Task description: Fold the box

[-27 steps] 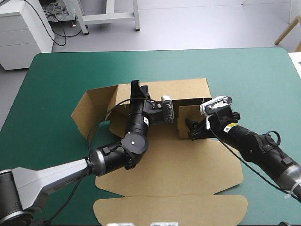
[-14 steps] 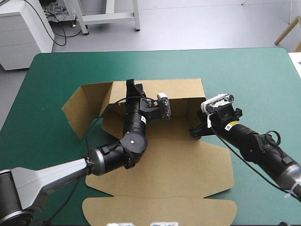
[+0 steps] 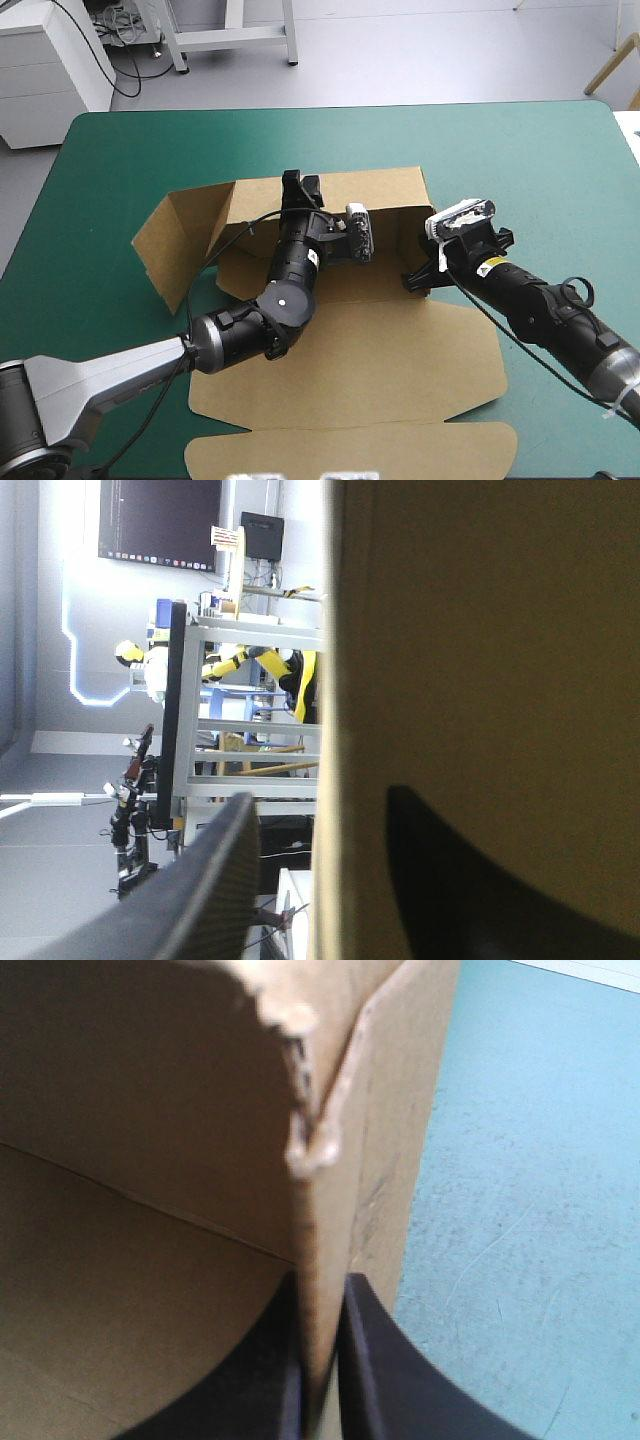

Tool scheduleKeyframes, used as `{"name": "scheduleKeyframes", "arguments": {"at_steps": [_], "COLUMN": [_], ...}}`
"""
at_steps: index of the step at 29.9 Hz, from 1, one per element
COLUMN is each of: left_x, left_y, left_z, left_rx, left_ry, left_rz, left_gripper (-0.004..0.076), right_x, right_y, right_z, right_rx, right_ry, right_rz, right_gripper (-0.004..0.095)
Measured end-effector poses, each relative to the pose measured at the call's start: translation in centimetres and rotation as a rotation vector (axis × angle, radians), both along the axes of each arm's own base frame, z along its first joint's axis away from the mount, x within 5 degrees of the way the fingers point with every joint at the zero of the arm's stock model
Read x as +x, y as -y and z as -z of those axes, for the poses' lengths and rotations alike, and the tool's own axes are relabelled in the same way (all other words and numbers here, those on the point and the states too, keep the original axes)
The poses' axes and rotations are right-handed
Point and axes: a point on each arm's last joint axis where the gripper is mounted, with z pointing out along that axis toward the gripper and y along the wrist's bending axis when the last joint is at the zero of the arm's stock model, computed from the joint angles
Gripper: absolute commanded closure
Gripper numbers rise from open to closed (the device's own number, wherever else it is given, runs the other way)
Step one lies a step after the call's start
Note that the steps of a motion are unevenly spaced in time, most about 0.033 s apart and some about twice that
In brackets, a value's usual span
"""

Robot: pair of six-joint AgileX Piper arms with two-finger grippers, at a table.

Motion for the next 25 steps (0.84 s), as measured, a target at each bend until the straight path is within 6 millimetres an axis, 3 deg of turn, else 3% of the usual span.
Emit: {"name": "scheduleKeyframes", "arguments": {"at_steps": [2,12,19,24,25], "left_x": [0.0,-0.4,-1.6,-1.9,-1.9], "left_y": [0.0,0.0,0.9,1.1,1.1], "left_z": [0.0,-0.3,-0.4,-0.5,-0.5], "left_rx": [-0.033,-0.041,-0.041,-0.041,-0.041], "left_ry": [-0.004,0.028,0.043,0.045,0.046], "left_rz": [-0.005,-0.039,-0.019,-0.012,-0.014], "left_gripper": [0.0165,0.0173,0.0173,0.0182,0.0225], "right_x": [0.0,1.0,4.6,7.8,8.2], "right_y": [0.0,-0.2,-1.2,-0.4,-0.2], "right_z": [0.1,0.8,1.7,1.4,1.5], "right_rx": [-0.004,0.034,0.059,0.067,0.066], "right_ry": [-0.002,-0.004,-0.007,-0.002,-0.004], "right_rz": [-0.002,0.047,0.103,0.168,0.176], "right_gripper": [0.0922,0.0921,0.0922,0.0922,0.0922]}}
